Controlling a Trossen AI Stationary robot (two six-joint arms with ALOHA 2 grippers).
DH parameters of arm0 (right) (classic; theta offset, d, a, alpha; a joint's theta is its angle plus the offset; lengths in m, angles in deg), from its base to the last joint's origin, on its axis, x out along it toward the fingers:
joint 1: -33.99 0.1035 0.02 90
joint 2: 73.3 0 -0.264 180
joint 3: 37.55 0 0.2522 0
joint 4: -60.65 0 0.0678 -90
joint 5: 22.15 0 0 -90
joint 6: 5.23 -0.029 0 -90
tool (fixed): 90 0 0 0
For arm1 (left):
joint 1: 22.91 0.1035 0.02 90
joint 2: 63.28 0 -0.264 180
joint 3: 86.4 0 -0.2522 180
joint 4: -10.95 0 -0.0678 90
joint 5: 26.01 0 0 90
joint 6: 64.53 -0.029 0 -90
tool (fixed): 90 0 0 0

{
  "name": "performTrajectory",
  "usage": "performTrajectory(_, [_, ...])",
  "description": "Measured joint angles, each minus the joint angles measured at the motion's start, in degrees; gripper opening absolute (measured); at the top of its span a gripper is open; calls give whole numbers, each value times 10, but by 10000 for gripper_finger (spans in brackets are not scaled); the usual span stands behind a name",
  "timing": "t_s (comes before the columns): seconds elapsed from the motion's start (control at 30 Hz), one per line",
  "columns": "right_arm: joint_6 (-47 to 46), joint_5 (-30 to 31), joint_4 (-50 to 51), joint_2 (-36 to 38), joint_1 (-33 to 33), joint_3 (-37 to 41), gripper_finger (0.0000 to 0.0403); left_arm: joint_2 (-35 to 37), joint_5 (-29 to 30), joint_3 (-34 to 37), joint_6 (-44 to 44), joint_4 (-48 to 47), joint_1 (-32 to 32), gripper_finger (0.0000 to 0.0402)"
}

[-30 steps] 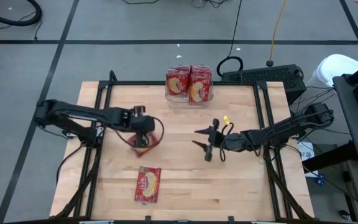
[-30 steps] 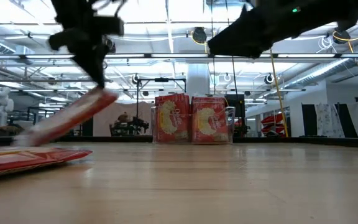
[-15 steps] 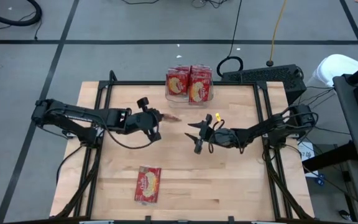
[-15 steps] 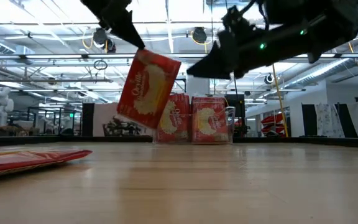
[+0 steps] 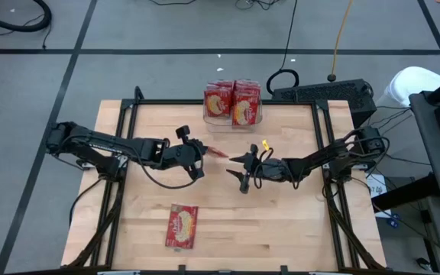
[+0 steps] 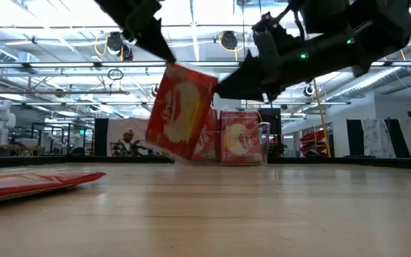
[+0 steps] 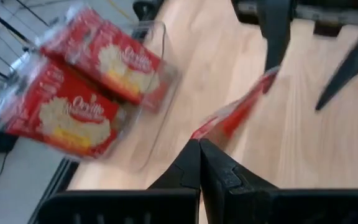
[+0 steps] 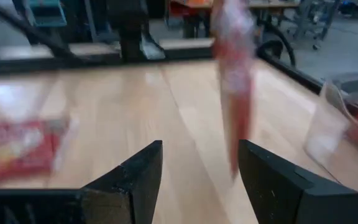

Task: Sort popcorn bags into baskets
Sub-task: Put the red popcorn bag into the transparent bin

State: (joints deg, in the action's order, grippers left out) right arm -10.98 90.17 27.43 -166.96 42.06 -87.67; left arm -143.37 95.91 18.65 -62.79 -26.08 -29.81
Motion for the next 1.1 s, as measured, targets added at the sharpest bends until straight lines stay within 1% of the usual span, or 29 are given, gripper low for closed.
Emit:
performTrajectory(0.07, [4, 37, 74, 32, 12, 0, 201, -10, -4, -3, 3, 16, 0, 0])
performTrajectory(0.1, [2, 60, 116, 50, 16, -5, 201, -11, -5, -3, 4, 6, -3, 0])
performTrajectory(0.13, [-4, 83, 161, 76, 19, -12, 201, -11, -6, -1, 5, -5, -4, 0])
performTrajectory(0.2, [-20, 114, 247, 133, 25, -18, 201, -13, -7, -1, 5, 6, -5, 0])
performTrajectory(0.23, [-27, 124, 273, 156, 26, -23, 201, -16, -7, -2, 6, 11, -5, 0])
performTrajectory(0.3, [-40, 126, 305, 205, 28, -29, 201, -18, -8, -2, 4, 13, -5, 0])
performTrajectory(0.37, [-41, 126, 310, 241, 31, -30, 201, -18, -12, -1, -2, 28, -5, 0])
performTrajectory(0.47, [-31, 122, 327, 264, 31, -44, 201, -22, -27, -2, -12, 49, -5, 0])
performTrajectory(0.6, [-21, 104, 352, 238, 29, -84, 202, -24, -41, -1, -29, 65, -3, 0])
performTrajectory(0.7, [-21, 80, 360, 194, 28, -117, 202, -27, -45, -2, -31, 72, 1, 0])
performTrajectory(0.8, [-5, 76, 363, 146, 28, -142, 205, -28, -53, -2, -31, 69, 5, 0])
performTrajectory(0.9, [-5, 69, 365, 113, 20, -160, 221, -31, -63, -2, -30, 71, 5, 0])
performTrajectory(0.97, [-9, 46, 360, 97, 14, -174, 236, -33, -65, -2, -30, 69, 5, 1])
performTrajectory(1.1, [-4, 43, 360, 65, -4, -194, 258, -32, -65, -2, -30, 70, 5, 1])
